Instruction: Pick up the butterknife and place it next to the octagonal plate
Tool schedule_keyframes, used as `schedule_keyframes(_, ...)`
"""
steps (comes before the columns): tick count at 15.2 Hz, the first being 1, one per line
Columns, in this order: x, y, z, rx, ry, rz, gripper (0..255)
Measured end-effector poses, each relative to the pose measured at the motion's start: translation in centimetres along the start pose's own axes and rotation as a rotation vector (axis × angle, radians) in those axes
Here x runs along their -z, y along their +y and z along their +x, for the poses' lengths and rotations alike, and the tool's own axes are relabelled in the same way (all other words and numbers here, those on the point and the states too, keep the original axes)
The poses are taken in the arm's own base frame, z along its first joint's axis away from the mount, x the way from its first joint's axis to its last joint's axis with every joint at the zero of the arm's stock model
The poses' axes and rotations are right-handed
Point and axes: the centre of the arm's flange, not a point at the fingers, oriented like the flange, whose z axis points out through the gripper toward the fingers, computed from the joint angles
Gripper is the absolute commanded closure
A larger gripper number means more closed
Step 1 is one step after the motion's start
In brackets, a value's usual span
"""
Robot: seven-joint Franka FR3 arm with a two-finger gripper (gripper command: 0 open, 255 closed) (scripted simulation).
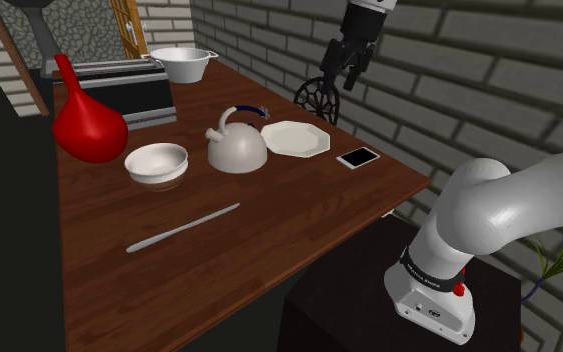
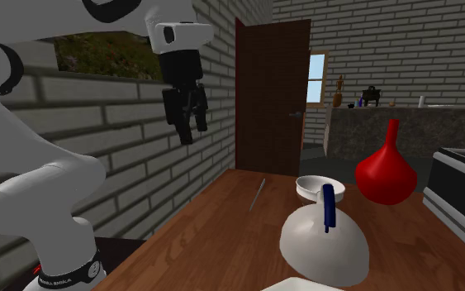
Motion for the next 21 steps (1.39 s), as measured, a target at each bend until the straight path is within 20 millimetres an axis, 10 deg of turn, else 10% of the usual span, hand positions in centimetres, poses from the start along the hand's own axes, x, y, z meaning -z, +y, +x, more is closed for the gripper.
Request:
schedule_keyframes(7,-4.1,-2.9,4.4,0.192,-0.010,0.018,0)
schedule_keyframes(21,-15.2,-15.1,11.9,0.736,-0.035,0.066,0)
